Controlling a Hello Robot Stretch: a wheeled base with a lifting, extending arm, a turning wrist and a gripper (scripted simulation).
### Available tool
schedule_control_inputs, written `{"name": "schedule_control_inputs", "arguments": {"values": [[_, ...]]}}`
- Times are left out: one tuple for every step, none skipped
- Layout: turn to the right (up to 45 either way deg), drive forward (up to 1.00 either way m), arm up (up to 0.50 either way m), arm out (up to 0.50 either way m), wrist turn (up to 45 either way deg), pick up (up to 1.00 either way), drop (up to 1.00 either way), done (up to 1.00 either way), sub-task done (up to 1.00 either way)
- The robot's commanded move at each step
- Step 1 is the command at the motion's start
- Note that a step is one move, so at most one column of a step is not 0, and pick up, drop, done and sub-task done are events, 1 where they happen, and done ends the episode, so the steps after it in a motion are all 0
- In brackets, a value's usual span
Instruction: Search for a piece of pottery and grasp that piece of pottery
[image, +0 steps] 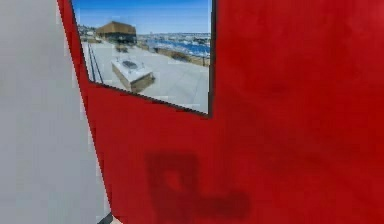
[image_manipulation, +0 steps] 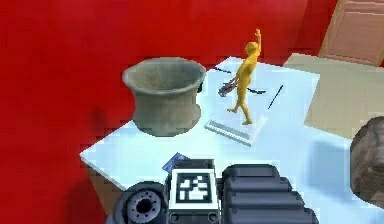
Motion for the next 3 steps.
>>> {"name": "schedule_control_inputs", "arguments": {"values": [[0.0, 0.00, 0.00, 0.24, 0.0, 0.00, 0.00, 0.00, 0.00], [0.0, 0.00, 0.00, 0.00, 45.0, 0.00, 0.00, 0.00, 0.00], [0.0, 0.00, 0.00, 0.00, 45.0, 0.00, 0.00, 0.00, 0.00]]}}
